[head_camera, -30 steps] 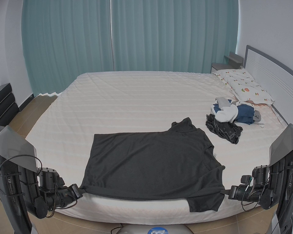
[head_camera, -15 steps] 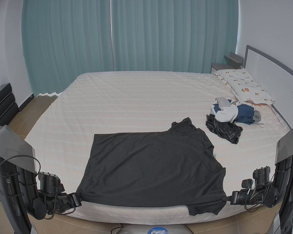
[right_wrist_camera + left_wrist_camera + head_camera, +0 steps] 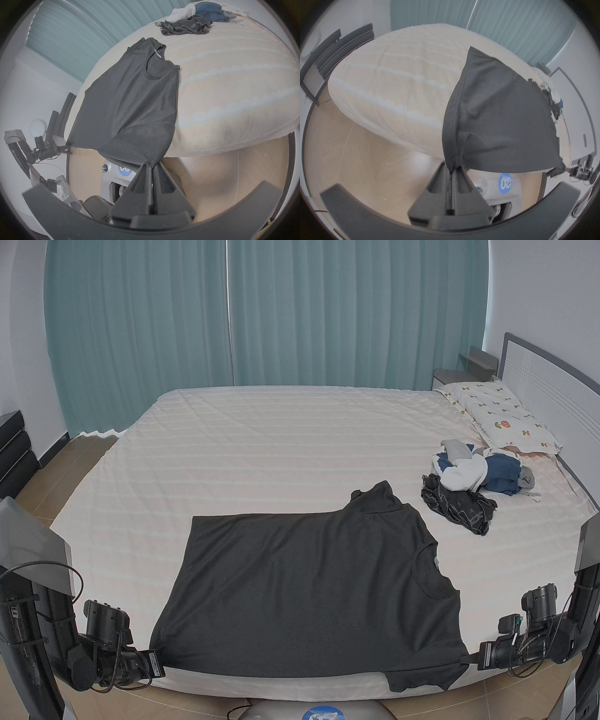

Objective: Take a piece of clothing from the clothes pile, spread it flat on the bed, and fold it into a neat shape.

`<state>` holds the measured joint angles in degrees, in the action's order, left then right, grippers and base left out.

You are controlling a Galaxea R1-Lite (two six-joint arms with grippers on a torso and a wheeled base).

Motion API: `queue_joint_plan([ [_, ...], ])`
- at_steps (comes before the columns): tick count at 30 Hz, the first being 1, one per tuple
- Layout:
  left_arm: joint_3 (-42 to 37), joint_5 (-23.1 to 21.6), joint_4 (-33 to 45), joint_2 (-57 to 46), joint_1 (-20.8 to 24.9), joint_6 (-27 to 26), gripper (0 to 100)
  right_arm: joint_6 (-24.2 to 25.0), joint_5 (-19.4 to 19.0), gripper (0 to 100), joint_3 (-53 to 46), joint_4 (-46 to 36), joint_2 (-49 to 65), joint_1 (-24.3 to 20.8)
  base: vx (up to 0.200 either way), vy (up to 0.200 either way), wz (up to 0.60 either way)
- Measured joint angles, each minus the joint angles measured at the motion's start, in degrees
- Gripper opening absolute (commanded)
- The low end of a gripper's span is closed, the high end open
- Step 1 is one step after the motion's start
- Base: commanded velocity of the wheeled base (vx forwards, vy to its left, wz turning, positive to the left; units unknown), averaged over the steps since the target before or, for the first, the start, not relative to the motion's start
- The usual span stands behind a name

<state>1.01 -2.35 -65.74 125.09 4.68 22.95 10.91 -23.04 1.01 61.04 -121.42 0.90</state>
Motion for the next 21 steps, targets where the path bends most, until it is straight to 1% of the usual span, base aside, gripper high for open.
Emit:
queue_joint_plan([
  [5,0.0,1.12,4.55,-0.23,0.72,-1.94,0,-0.32,1.17,0,0.0,-2.44,0.89,0.22,0.0,0.0,0.0],
  [13,0.0,1.93,8.7,-1.05,1.54,-3.36,0,-2.24,1.39,0,0.0,-7.23,3.52,0.3,0.0,0.0,0.0],
  [17,0.0,1.95,14.57,-3.01,1.62,-4.84,0,-2.77,1.45,0,0.0,-8.84,4.78,0.33,0.0,0.0,0.0],
  [21,-0.07,2.08,18.35,-5.05,1.6,-7.17,0,-3.22,1.85,0,0.0,-11.42,6.01,0.41,0.0,0.0,0.0],
])
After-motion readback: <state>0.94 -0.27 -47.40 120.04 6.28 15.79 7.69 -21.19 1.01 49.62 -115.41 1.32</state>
